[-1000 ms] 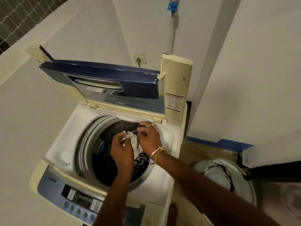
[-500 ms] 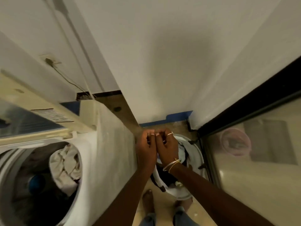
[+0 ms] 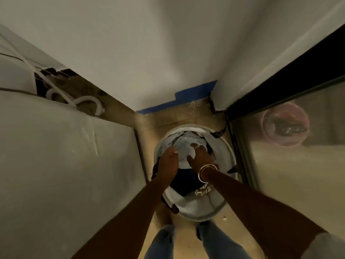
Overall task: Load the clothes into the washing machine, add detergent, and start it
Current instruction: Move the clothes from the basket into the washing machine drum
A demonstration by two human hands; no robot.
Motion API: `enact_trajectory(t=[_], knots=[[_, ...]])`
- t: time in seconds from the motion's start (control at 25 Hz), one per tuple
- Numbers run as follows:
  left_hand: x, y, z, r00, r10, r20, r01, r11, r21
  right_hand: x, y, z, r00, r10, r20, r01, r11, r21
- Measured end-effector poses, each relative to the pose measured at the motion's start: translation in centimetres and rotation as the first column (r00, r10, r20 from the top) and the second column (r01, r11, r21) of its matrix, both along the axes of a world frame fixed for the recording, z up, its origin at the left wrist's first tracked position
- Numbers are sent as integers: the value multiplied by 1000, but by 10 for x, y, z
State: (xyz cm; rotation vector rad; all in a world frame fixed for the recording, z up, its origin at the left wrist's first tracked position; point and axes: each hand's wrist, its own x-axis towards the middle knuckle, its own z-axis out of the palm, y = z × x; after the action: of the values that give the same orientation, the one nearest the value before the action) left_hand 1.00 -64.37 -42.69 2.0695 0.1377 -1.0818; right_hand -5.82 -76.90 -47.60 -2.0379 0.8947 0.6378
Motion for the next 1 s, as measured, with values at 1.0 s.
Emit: enact_trajectory(t=[1.0], knots=[[30,18,153,950,-38,310,32,999,23,-5,10,250,583,-224,781,135,975,178]])
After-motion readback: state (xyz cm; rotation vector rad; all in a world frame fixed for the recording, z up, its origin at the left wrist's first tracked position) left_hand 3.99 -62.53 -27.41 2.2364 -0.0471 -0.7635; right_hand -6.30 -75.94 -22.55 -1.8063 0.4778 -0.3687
